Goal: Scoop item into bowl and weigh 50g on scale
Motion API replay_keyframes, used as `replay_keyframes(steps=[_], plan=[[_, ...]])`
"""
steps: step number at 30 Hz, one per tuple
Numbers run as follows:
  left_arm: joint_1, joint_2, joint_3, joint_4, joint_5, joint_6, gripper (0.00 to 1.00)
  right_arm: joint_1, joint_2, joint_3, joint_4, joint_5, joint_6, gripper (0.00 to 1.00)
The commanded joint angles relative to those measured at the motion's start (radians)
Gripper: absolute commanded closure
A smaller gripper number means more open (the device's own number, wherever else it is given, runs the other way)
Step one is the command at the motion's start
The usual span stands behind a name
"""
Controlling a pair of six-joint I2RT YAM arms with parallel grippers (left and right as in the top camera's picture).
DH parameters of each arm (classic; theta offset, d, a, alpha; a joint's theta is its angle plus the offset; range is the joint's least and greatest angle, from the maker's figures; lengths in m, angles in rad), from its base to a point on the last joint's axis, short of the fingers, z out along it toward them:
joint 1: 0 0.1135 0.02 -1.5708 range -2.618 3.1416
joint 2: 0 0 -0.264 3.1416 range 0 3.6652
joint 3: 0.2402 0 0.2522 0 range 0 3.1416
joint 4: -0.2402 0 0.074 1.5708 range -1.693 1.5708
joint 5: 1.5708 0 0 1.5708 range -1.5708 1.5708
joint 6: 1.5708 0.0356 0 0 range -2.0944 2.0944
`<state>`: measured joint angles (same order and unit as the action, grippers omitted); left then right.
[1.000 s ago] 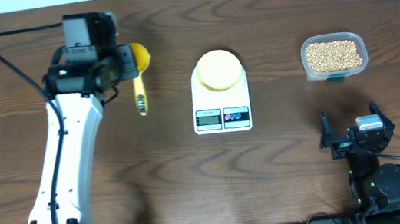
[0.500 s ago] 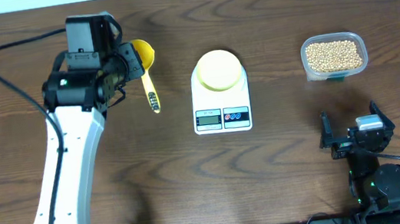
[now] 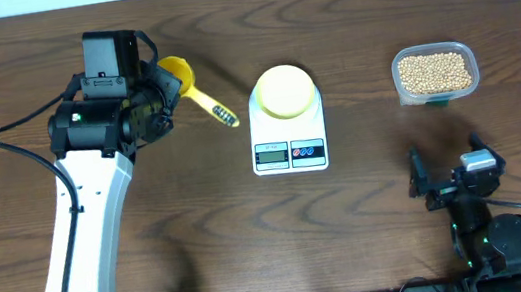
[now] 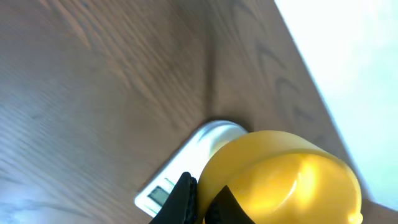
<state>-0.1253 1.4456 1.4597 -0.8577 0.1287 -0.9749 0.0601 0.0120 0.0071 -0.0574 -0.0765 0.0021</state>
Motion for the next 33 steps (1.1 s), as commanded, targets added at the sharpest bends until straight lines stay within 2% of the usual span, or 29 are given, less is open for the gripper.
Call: replay_keyframes(steps=[1,8,13,17,23,27,33], plan=[[0.001,-0.008,0.006,0.018,0.068,-0.078,0.93,0.000,-0.006,-0.002,0.017,-0.196,0.136,0.01],[-0.006,-0.008,0.006,0.083,0.128,-0.077,0.92,0.000,0.007,0.023,0.116,-0.391,0.406,0.01],[-0.025,-0.008,0.006,0.142,0.165,-0.079,0.92,0.000,0.119,0.142,0.129,-0.456,0.533,0.01],[-0.030,-0.008,0.006,0.183,0.205,-0.122,0.92,0.000,0.308,0.311,0.129,-0.547,0.544,0.01],[-0.030,-0.008,0.006,0.198,0.236,-0.229,0.92,0.000,0.712,0.618,0.121,-0.768,0.581,0.01],[-0.039,-0.008,0.006,0.228,0.262,-0.319,0.92,0.010,0.956,0.793,0.134,-0.845,0.662,0.01],[-0.086,-0.008,0.006,0.305,0.263,-0.411,0.92,0.068,1.221,0.989,0.198,-0.907,0.677,0.01]])
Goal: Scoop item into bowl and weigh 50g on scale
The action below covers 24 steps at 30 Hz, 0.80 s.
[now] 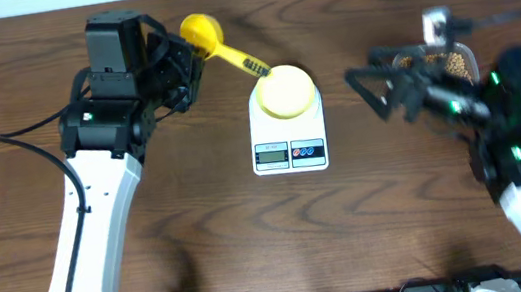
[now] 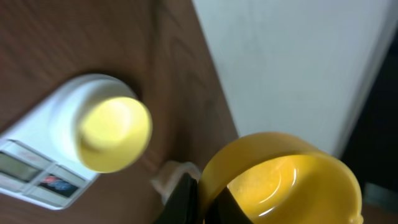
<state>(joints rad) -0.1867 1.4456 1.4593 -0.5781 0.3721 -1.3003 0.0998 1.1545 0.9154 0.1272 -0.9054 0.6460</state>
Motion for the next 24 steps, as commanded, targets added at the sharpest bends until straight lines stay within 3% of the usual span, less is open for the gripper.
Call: replay_keyframes(steps=[1,11,18,24], plan=[[-0.031,-0.008,0.006,0.033,0.018,-0.103,0.92,0.036,0.113,0.105,0.025,-0.093,0.034,0.01],[-0.130,0.026,0.006,0.043,-0.080,-0.146,0.92,0.063,0.267,0.134,0.109,-0.094,0.087,0.01],[-0.178,0.074,0.006,0.057,-0.097,-0.183,0.92,0.072,0.278,0.132,0.087,-0.121,0.086,0.27],[-0.179,0.083,0.006,0.059,-0.120,-0.182,0.92,0.082,0.278,0.132,0.094,-0.082,0.091,0.39]])
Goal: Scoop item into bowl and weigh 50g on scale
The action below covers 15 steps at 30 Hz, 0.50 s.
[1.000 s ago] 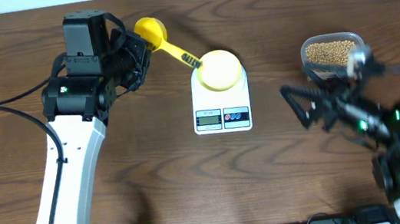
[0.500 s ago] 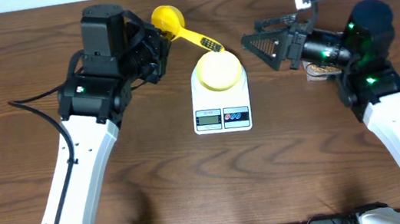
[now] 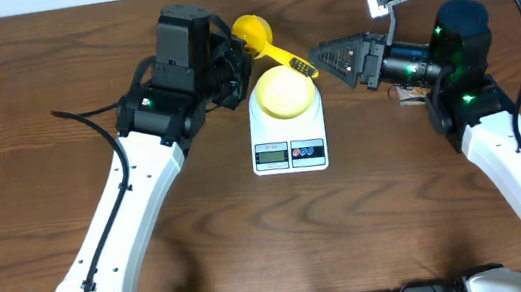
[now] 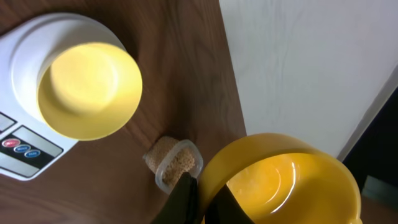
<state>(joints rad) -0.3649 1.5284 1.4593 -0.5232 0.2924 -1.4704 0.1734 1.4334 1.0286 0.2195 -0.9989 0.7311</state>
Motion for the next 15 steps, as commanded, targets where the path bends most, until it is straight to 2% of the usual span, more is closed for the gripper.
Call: replay_keyframes(steps=[1,12,15], plan=[[-0.001,0.000,0.006,0.002,-0.048,-0.013,0.92,0.009,-0.001,0.018,0.001,0.025,0.006,0.40],[-0.001,0.000,0.006,0.002,-0.077,-0.025,0.93,0.024,-0.001,0.018,0.011,0.107,0.084,0.36],[-0.002,0.000,0.006,0.002,-0.076,-0.029,0.92,0.040,-0.001,0.018,0.017,0.113,0.084,0.32]])
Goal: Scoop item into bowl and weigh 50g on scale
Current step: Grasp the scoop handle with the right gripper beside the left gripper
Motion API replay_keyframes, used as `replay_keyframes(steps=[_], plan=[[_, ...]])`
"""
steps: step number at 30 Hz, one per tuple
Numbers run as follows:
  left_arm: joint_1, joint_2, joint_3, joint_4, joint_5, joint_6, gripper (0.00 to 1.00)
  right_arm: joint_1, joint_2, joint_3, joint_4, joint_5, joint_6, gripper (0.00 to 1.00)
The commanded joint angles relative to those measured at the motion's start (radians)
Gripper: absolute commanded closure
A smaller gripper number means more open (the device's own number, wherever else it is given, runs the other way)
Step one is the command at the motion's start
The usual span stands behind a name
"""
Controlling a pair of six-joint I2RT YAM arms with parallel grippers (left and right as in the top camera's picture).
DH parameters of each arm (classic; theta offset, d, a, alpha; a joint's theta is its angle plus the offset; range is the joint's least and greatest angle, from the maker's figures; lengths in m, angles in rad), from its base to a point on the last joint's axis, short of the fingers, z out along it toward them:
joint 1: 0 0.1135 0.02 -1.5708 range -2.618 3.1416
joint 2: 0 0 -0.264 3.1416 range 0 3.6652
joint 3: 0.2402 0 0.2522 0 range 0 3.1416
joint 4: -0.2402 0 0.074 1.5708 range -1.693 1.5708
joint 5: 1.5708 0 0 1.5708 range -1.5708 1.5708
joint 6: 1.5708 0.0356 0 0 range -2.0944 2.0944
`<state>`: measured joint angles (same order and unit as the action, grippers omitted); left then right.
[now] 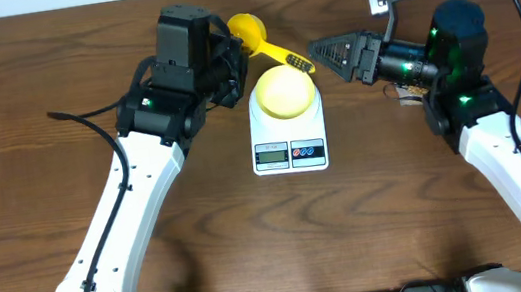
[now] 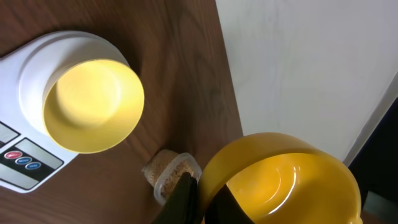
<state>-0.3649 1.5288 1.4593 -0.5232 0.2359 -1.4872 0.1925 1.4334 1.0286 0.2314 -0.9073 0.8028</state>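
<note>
My left gripper is shut on the yellow scoop where the cup meets the handle. It holds the scoop in the air behind the scale, and the cup looks empty. The handle slants toward my right gripper, which is open with its tips just beside the handle's end. A yellow bowl sits empty on the white scale. The clear tub of beans stands on the table beyond the bowl; in the overhead view my right arm mostly covers it.
The table's far edge and a white wall lie just behind the scoop. My right arm reaches in from the right, with its cable looping above. The scale's display and buttons face the front.
The left gripper and scoop have barely shifted. The right gripper has edged slightly up and left, closer to the handle's end.
My left gripper first held the scoop at the far left while the right arm rested at the front right. Then the scoop was nearer the scale and the right arm was raised over the tub. Now the scoop hangs behind the scale with the right gripper at its handle.
</note>
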Motion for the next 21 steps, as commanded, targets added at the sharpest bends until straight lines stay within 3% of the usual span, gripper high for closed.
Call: replay_keyframes(steps=[1,9,16,21], plan=[[-0.005,0.000,0.006,0.002,-0.020,-0.012,0.92,0.028,0.000,0.018,0.005,0.026,0.012,0.32],[-0.034,0.000,0.006,0.000,-0.020,-0.012,0.92,0.109,0.000,0.018,0.005,0.112,0.001,0.34],[-0.062,0.000,0.006,-0.025,-0.020,-0.011,0.92,0.133,0.000,0.018,0.005,0.150,-0.016,0.56],[-0.071,0.000,0.006,-0.040,-0.019,-0.011,0.92,0.142,0.000,0.018,0.004,0.169,-0.043,0.65]])
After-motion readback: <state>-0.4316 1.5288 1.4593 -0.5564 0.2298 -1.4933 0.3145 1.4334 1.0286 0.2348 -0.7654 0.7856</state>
